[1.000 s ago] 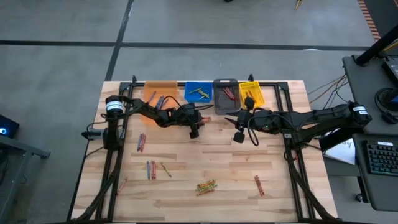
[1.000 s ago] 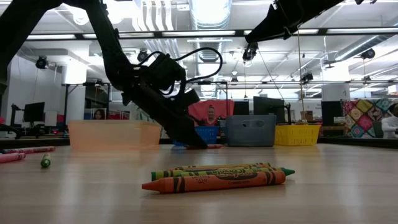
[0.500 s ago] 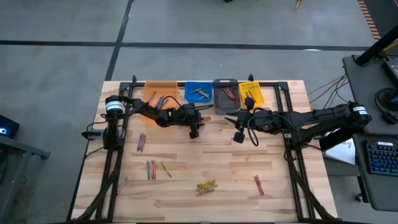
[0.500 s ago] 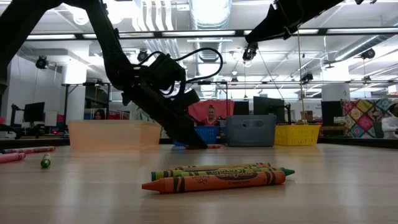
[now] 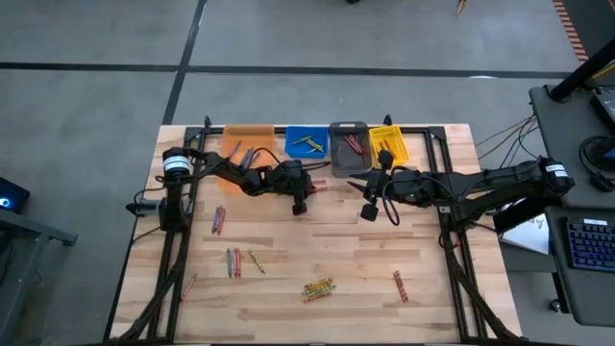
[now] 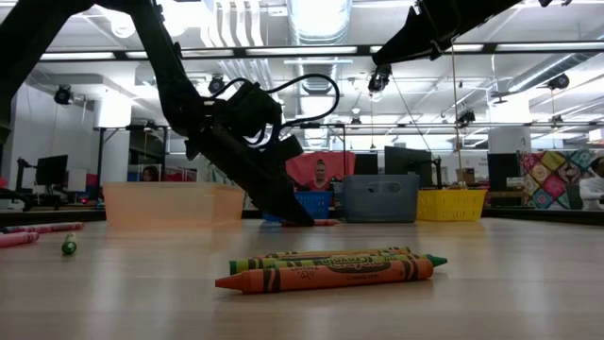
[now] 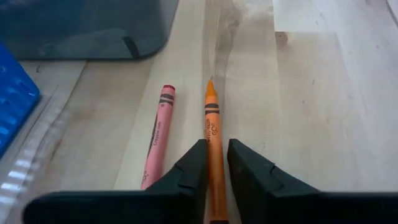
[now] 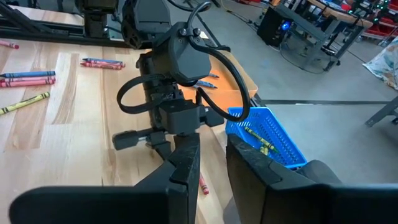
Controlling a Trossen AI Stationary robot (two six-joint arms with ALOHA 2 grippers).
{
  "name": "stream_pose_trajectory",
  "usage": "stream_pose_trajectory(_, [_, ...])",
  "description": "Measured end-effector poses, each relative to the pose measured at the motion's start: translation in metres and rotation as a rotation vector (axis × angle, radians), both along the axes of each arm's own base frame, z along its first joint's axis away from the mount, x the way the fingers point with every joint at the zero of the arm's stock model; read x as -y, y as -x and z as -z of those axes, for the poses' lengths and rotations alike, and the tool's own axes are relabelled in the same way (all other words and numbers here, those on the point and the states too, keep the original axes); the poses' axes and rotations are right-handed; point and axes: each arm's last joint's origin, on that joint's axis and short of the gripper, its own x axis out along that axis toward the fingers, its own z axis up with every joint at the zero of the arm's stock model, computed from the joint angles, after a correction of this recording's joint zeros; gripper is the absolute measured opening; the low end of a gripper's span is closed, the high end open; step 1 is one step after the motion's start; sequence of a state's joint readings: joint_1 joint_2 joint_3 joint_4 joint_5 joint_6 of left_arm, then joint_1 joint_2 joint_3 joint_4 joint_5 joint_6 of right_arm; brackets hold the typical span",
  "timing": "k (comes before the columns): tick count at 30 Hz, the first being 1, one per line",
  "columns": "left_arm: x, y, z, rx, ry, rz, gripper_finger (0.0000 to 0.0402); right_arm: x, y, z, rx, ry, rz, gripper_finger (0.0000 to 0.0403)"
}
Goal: Sort crayons
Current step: Put the orange crayon into the yellow bin
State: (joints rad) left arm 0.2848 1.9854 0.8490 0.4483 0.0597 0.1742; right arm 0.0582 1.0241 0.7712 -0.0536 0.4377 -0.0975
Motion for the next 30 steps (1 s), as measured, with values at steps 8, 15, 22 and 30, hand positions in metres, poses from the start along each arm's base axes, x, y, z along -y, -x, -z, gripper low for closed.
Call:
stream_pose_trajectory(8, [0.001, 0.000, 0.000, -0.003, 0.010, 0.007, 0.0006, 0.000, 0.000, 0.000, 0.003, -0.007, 0.003, 0.0077])
stream_pose_trajectory(15, [0.002, 0.002, -0.008, 0.001, -0.001, 0.018, 0.0001, 0.000, 0.000, 0.002, 0.001, -0.011, 0.002, 0.0071])
stream_pose_trajectory(22, [0.007, 0.001, -0.032, 0.070, -0.048, 0.056, 0.0001, -0.001, 0.001, 0.018, 0.038, -0.053, -0.041, 0.0071])
stream_pose_trajectory(30, [0.007, 0.010, -0.094, 0.253, -0.142, 0.100, 0.0000, -0.002, 0.007, 0.042, 0.198, -0.065, -0.062, 0.0075])
